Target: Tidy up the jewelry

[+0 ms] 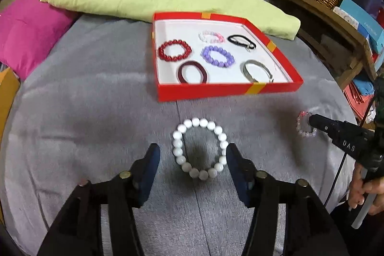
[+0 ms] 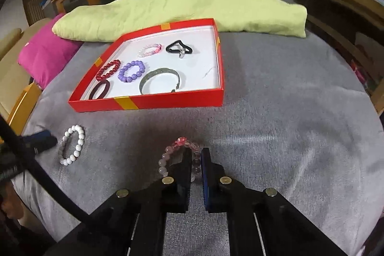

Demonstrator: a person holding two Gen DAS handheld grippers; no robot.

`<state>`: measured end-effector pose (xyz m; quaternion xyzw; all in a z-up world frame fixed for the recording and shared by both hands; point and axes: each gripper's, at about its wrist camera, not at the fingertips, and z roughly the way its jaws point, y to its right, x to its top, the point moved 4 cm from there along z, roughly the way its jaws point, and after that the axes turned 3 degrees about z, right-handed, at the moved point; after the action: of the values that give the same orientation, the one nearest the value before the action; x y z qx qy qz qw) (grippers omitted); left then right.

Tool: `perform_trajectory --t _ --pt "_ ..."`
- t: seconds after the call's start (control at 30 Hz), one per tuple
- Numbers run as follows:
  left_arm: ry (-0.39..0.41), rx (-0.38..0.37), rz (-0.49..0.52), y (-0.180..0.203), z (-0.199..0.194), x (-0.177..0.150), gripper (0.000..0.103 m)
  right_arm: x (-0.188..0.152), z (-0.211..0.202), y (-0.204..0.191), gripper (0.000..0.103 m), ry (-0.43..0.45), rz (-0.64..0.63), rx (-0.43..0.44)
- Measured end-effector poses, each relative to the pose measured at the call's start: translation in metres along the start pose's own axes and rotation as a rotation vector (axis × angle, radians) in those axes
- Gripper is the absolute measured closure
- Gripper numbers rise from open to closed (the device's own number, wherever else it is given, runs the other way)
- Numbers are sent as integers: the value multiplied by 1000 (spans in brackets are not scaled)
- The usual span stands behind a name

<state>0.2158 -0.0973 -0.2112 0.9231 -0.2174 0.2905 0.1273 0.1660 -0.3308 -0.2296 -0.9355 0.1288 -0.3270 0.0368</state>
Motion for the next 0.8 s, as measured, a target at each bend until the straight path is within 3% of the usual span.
perform_trajectory --t 0.2,0.33,0.37,0.4,0.5,0.8 --pt "-43 14 56 15 21 -5 39 -4 5 -1 95 -28 13 13" --pt "-21 45 101 19 30 -2 40 -6 9 1 95 -46 23 15" --pt "-11 46 95 18 30 -1 49 -6 9 1 95 -45 23 16" --pt "-6 45 86 17 29 0 68 -6 8 1 95 -43 22 16" --pt "0 43 51 9 28 2 80 -6 8 2 95 -44 26 22" --pt "11 29 8 -1 27 6 85 -3 2 2 95 -24 30 32"
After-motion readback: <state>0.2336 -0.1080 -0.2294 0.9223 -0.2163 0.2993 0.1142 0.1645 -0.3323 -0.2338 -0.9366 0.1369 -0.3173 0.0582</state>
